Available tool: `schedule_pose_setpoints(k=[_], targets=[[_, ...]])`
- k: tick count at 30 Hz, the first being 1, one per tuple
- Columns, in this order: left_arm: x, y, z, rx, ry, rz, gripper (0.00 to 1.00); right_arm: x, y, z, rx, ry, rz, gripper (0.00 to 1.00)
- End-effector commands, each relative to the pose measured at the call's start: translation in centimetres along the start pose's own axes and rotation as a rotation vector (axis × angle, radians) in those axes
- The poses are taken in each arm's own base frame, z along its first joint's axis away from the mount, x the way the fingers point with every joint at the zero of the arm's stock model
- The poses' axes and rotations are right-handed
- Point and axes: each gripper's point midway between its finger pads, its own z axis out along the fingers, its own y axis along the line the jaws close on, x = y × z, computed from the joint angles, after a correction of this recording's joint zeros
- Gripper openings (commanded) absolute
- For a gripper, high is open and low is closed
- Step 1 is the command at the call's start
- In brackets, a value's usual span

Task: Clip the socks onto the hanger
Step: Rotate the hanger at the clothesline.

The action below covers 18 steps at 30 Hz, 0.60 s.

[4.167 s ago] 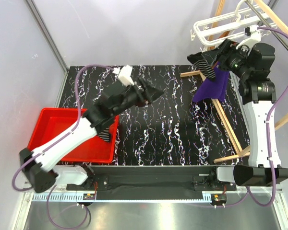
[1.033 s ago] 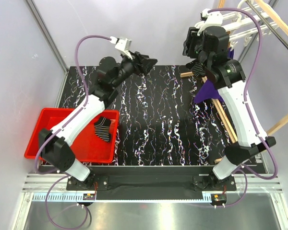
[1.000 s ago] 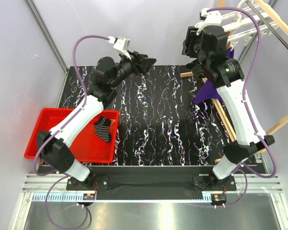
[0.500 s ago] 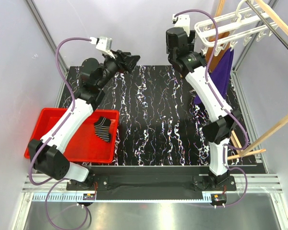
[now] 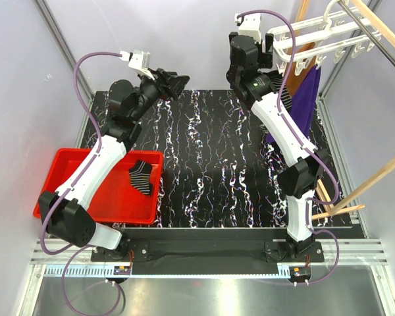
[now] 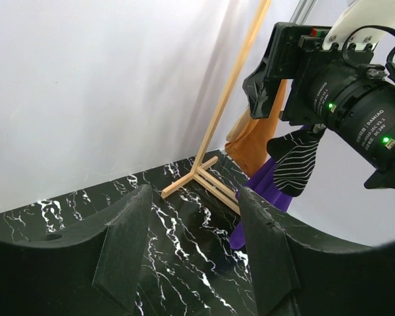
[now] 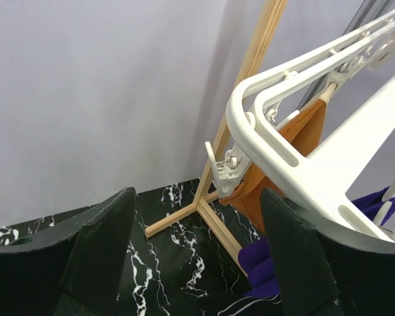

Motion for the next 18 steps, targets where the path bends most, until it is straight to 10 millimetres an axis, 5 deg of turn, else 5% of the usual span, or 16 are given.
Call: schedule_pose_setpoints(k=[1, 10, 18], targets=[[-1.6, -0.9, -0.2, 0.049, -0.051, 0.011, 0.60, -3.2, -2.1, -0.6, 0.062, -0.071, 0.079, 0.81], [-1.7, -0.9, -0.3, 0.055, -0.054, 0.007, 0.60, -1.9, -1.7, -0.1, 0.059, -0.040, 0.128, 0.74], [-1.6, -1.2, -0.2, 0.075, -0.057, -0.011, 0.60, -1.7, -3.8, -1.5, 0.062, -0.016, 0.140, 0.74]])
